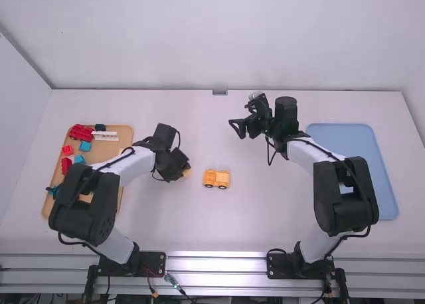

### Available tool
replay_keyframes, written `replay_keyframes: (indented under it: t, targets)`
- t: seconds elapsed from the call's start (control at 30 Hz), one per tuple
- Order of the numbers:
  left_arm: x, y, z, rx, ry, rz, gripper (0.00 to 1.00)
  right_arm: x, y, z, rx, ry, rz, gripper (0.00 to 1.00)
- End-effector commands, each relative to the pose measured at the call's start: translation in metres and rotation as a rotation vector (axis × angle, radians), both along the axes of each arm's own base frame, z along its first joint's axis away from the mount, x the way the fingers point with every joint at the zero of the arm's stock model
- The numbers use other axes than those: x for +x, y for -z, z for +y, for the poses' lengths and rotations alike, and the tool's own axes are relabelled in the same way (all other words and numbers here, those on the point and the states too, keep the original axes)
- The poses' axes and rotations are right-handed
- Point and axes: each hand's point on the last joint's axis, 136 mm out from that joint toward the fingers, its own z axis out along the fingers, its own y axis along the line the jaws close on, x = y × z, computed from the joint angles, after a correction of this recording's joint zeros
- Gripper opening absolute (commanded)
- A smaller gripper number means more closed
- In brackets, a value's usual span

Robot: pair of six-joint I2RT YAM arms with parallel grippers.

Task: Assemble lego blocks to make yellow taxi

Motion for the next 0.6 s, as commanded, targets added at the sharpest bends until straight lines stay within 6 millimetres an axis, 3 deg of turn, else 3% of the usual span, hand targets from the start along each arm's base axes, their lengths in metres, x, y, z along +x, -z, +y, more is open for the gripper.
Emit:
replay_keyframes:
  t: [0.0, 0.23, 0.43, 0.57]
  targets:
    - [-0.002, 0.001, -0.003, -0.005, -0.181, 0.072, 0.02, 0.008, -0.011, -0.003, 0.007, 0.010, -0.023, 0.99]
    - [-0.006, -0.001, 0.010, 0.139, -0.497, 0.125, 0.02, 0.009, -0.011, -0.006, 0.007, 0.017, -0.023, 0.99]
    - [-0.002, 0.003, 0.015, 0.144, -0.630, 0.130, 0.02, 0.009, -0.011, -0.005, 0.007, 0.016, -0.023, 0.99]
    - [-0.004, 0.019, 0.013, 0.146, -0.664, 0.184, 0.02, 0.008, -0.011, -0.003, 0.006, 0.010, -0.022, 0.99]
